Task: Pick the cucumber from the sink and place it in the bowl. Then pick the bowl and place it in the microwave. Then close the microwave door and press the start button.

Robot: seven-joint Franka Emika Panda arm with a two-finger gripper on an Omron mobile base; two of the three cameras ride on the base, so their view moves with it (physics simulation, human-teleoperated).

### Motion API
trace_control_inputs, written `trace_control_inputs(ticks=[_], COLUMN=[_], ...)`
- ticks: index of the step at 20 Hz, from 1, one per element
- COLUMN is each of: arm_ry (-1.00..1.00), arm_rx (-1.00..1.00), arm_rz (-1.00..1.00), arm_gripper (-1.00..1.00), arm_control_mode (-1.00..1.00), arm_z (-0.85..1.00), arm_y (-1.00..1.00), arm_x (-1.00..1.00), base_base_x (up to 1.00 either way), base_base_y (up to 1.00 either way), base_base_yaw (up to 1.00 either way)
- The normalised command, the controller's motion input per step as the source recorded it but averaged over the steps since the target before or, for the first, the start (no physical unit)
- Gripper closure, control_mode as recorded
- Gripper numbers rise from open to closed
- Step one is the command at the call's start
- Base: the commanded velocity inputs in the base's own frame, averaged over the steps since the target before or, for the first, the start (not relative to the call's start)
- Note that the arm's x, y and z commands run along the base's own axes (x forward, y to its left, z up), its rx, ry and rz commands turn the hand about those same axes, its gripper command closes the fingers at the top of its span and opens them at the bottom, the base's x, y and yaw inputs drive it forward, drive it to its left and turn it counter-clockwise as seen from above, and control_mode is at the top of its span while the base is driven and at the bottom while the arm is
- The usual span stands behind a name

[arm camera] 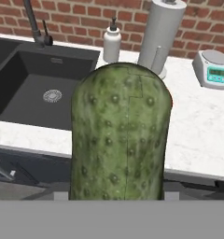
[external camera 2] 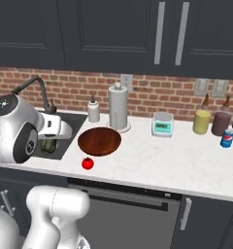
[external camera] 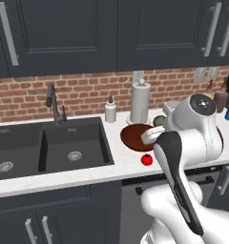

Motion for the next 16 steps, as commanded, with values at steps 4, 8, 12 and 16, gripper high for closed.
trace_control_inputs(ticks=[4, 8, 12, 16], arm_ry=[0.00, 0.00, 0.00, 0.00], arm_rx=[0.00, 0.00, 0.00, 0.00], arm_rz=[0.00, 0.00, 0.00, 0.00], arm_gripper=[1.00, 1.00, 1.00, 1.00], arm_control_mode=[1.00, 1.00, 1.00, 1.00], arm_z=[0.00, 0.00, 0.00, 0.00], arm_y=[0.00, 0.00, 0.00, 0.00], arm_x=[0.00, 0.00, 0.00, 0.00], base_base_x=[0.54, 0.27, 0.00, 0.18], base_base_y=[-0.25, -0.38, -0.42, -0.27], base_base_yaw=[0.00, 0.00, 0.00, 0.00])
